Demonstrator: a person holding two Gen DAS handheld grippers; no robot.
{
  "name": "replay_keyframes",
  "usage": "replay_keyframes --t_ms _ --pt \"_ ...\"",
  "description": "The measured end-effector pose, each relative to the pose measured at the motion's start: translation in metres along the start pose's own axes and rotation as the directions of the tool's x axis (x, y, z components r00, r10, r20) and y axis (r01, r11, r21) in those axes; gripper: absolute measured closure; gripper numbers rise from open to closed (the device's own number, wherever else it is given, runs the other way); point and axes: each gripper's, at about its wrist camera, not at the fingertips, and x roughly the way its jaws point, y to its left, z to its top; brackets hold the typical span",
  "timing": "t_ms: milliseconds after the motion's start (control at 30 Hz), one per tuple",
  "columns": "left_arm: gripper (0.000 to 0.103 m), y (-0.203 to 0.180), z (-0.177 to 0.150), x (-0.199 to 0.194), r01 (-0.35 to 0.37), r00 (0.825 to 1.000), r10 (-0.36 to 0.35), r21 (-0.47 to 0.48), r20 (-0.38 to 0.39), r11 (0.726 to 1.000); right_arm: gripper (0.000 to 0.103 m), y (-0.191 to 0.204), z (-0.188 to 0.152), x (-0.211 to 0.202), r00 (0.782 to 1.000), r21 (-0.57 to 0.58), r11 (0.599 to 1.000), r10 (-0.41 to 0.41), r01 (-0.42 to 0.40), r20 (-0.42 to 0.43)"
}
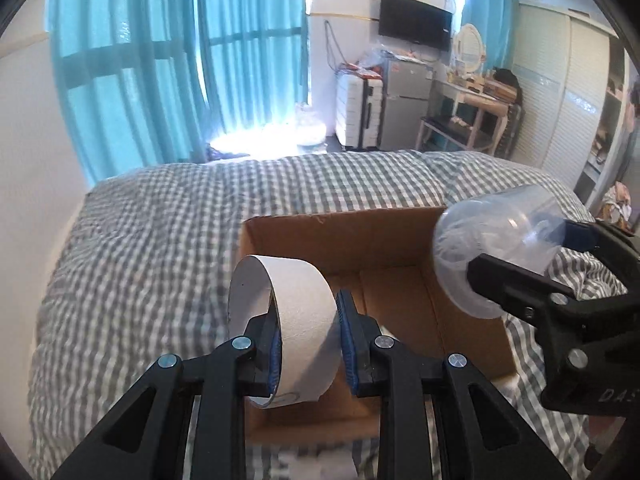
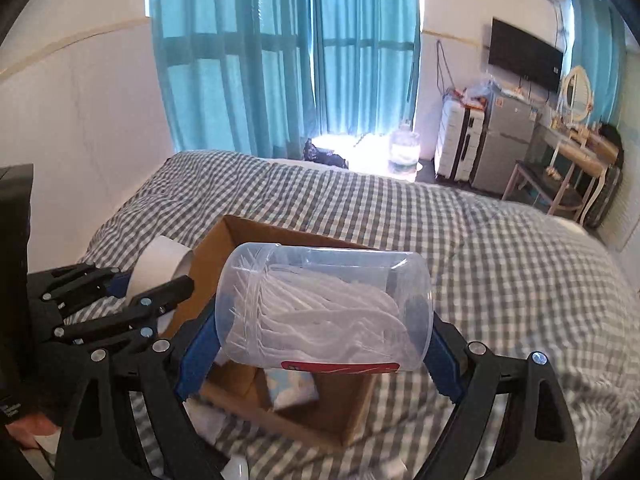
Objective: Organize objects
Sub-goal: 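Carry tape roll and swab jar into the box and release both, then grasp the black case with left tool while right tool grasps toothpaste tube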
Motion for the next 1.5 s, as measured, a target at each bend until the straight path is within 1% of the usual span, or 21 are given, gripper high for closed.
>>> replay_keyframes --t_ms 167,233,300,367,400,433,467,500,533,567,633,700,833,933,1067,1167,1300,1433,1500 --pt "0.078 -0.002 0.005 0.037 0.092 0.995 -0.091 0.036 -0.035 0.995 0.015 -0.006 0.010 0.040 1.000 0.006 1.000 0.001 -0.001 -0.029" --pt "0.078 -0.006 0.001 0.045 0.108 0.993 -0.106 0.055 -0.043 0.993 0.015 -0.006 0.010 0.050 0.999 0.009 1.000 0.001 -0.001 -0.038" --pt "0.078 -0.013 -0.001 0.053 0.114 0.993 -0.110 0.097 -0.049 0.989 0.015 -0.006 0.012 0.059 0.999 0.014 1.000 -0.001 0.001 -0.045" --pt "0.075 -0.017 -0.004 0.057 0.115 0.993 -0.110 0.131 -0.045 0.985 0.015 -0.008 0.009 0.062 0.999 0.028 1.000 0.007 -0.006 -0.044" --pt "0.068 -0.018 -0.006 0.058 0.120 0.992 -0.114 0.139 -0.049 0.983 0.015 -0.009 0.006 0.062 0.999 0.035 0.999 0.009 -0.008 -0.040" --pt "0.053 -0.019 -0.007 0.059 0.122 0.992 -0.115 0.137 -0.058 0.983 0.014 -0.011 0.006 0.061 0.999 0.045 0.999 0.009 -0.008 -0.033" --pt "0.044 -0.019 -0.008 0.060 0.120 0.992 -0.112 0.125 -0.065 0.985 0.014 -0.012 0.006 0.059 1.000 0.055 0.998 0.008 -0.006 -0.028" --pt "0.028 -0.018 -0.009 0.058 0.113 0.993 -0.107 0.112 -0.059 0.987 0.013 -0.014 0.004 0.055 1.000 0.063 0.998 0.004 -0.003 -0.020" --pt "0.017 -0.018 -0.011 0.056 0.115 0.992 -0.110 0.104 -0.053 0.988 0.012 -0.015 0.005 0.051 1.000 0.073 0.997 0.000 0.002 -0.014" --pt "0.015 -0.015 -0.011 0.052 0.127 0.991 -0.123 0.089 -0.044 0.988 0.012 -0.017 0.006 0.046 1.000 0.084 0.996 -0.001 0.002 -0.008" --pt "0.013 -0.012 -0.011 0.039 0.155 0.988 -0.153 0.055 -0.038 0.986 0.012 -0.021 0.006 0.035 1.000 0.101 0.995 0.000 0.000 -0.001" --pt "0.012 -0.010 -0.010 0.029 0.152 0.988 -0.150 0.039 -0.043 0.988 0.012 -0.024 0.006 0.021 1.000 0.110 0.994 -0.006 0.005 0.008" --pt "0.010 -0.013 -0.011 -0.003 0.089 0.996 -0.088 0.049 -0.023 0.995 0.012 -0.028 0.001 -0.015 0.999 0.108 0.994 -0.024 0.022 0.021" --pt "0.010 -0.015 -0.019 -0.029 0.042 0.999 -0.041 0.038 -0.014 0.998 0.012 -0.028 -0.007 -0.046 0.998 0.085 0.995 -0.052 0.050 0.030" --pt "0.010 -0.014 -0.039 -0.056 -0.005 1.000 0.005 0.004 -0.015 1.000 0.012 -0.023 -0.025 -0.086 0.995 0.031 0.995 -0.093 0.092 0.035" --pt "0.010 -0.013 -0.060 -0.069 -0.035 0.999 0.035 -0.031 -0.021 0.999 0.012 -0.018 -0.044 -0.104 0.992 -0.007 0.992 -0.124 0.124 0.027" --pt "0.010 -0.015 -0.095 -0.076 -0.107 0.994 0.104 -0.072 -0.042 0.992 0.012 -0.012 -0.077 -0.108 0.988 -0.043 0.987 -0.153 0.152 -0.016" --pt "0.010 -0.015 -0.128 -0.071 -0.142 0.988 0.136 -0.082 -0.072 0.987 0.012 -0.008 -0.114 -0.087 0.986 -0.034 0.992 -0.122 0.119 -0.112" --pt "0.010 -0.018 -0.145 -0.062 -0.152 0.984 0.142 -0.087 -0.107 0.985 0.012 -0.006 -0.132 -0.073 0.982 -0.025 0.994 -0.111 0.109 -0.155"
